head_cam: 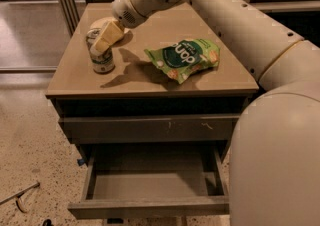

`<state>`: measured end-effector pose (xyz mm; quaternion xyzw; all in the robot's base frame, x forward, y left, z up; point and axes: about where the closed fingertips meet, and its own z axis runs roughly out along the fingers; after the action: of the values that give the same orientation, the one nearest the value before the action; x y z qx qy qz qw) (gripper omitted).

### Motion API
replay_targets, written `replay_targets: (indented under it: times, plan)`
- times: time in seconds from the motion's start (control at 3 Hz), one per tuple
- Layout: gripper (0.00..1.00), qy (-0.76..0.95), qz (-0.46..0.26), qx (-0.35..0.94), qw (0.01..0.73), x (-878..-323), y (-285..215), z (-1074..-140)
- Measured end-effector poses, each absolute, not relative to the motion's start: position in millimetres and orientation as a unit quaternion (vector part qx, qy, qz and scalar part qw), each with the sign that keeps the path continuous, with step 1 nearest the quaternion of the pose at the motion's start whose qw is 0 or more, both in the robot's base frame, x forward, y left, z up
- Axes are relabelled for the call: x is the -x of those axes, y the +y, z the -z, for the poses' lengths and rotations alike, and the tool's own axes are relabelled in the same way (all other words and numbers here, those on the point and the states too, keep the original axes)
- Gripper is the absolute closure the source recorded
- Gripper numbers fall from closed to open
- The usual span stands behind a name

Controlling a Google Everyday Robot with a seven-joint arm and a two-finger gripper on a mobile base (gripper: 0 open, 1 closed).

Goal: Place 7up can into middle drawer

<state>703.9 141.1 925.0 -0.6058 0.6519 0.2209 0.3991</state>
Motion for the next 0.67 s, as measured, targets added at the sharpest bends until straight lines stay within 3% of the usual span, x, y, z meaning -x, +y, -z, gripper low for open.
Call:
replay_targets:
  times: [0.67]
  plan:
    - [0.0,0.636,-0.243,0.629,0.375,-698,173,-913]
